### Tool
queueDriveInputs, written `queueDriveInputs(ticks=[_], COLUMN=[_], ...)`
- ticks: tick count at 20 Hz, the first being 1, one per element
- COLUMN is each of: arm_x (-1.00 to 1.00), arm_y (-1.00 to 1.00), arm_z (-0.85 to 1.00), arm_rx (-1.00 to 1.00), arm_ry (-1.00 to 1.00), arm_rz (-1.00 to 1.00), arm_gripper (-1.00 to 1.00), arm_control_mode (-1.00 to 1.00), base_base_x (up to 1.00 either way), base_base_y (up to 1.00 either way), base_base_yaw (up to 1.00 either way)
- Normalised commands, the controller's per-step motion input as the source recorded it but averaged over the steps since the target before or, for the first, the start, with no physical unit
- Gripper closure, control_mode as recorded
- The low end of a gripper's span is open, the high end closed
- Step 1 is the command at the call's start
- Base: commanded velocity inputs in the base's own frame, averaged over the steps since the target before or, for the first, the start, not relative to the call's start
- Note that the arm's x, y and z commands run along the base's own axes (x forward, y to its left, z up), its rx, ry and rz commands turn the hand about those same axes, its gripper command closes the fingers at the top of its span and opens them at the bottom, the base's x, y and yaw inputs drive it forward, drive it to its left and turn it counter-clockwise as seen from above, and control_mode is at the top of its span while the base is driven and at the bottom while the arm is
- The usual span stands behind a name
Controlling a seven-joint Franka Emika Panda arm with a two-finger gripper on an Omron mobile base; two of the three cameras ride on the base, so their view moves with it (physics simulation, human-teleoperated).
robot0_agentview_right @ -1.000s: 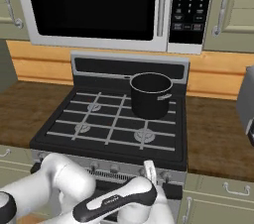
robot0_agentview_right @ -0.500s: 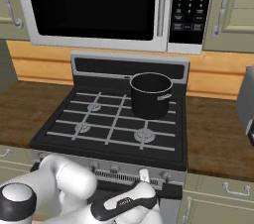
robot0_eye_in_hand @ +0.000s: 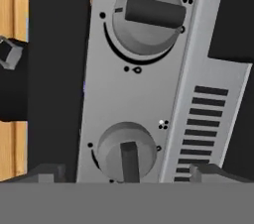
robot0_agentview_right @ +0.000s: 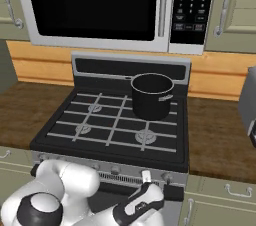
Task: Turn off the rear right burner of the stove.
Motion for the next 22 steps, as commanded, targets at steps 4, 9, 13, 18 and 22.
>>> queueDriveInputs(ticks=[4, 9, 13, 18, 22], arm_x=[0.23, 0.2, 0.04, -0.01, -0.01], arm_y=[-0.11, -0.01, 0.0, 0.13, 0.03], arm_z=[-0.16, 0.0, 0.0, 0.0, 0.0], arm_rx=[0.0, 0.03, 0.0, 0.0, 0.0], arm_ry=[-0.04, -0.02, -0.01, -0.03, -0.03], arm_rz=[0.0, 0.0, 0.0, 0.0, 0.0], arm_gripper=[-1.0, -1.0, -1.0, -1.0, -1.0], arm_control_mode=[-1.0, -1.0, -1.0, -1.0, -1.0], base_base_x=[0.0, 0.0, 0.0, 0.0, 0.0], base_base_y=[0.0, 0.0, 0.0, 0.0, 0.0], base_base_yaw=[0.0, 0.0, 0.0, 0.0, 0.0])
